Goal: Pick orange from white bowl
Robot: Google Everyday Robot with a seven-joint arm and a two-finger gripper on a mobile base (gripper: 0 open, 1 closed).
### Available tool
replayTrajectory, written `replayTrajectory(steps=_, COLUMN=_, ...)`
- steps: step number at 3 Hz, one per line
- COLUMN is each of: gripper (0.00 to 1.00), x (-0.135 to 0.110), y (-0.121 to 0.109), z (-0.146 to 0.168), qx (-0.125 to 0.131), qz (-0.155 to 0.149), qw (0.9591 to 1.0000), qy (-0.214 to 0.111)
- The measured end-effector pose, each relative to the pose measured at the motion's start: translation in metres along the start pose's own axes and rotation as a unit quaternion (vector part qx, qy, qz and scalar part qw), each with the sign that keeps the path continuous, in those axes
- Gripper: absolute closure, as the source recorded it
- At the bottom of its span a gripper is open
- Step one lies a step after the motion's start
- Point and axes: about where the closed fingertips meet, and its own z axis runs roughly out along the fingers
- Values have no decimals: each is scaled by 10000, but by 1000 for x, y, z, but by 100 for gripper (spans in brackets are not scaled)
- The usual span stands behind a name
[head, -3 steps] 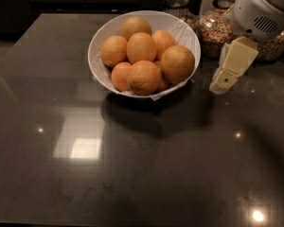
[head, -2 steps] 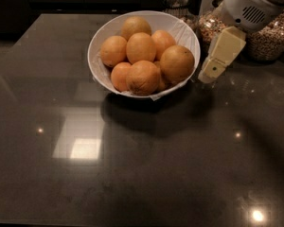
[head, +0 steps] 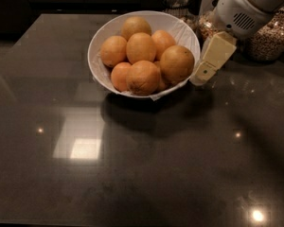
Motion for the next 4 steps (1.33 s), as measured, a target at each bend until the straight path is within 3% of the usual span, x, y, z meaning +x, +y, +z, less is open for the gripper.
replayTrajectory(steps=2, gripper=1, x=-19, y=-3, z=14, qx=96, qz=214, qw=9987, qy=-445)
replayTrajectory(steps=3, gripper=13, x=-22, y=-3, z=20, qx=154, qz=207, qw=9981, qy=-563)
replayTrajectory(steps=4, gripper=16, x=-23, y=-3, z=27, qx=182, qz=92, qw=9973, qy=-708)
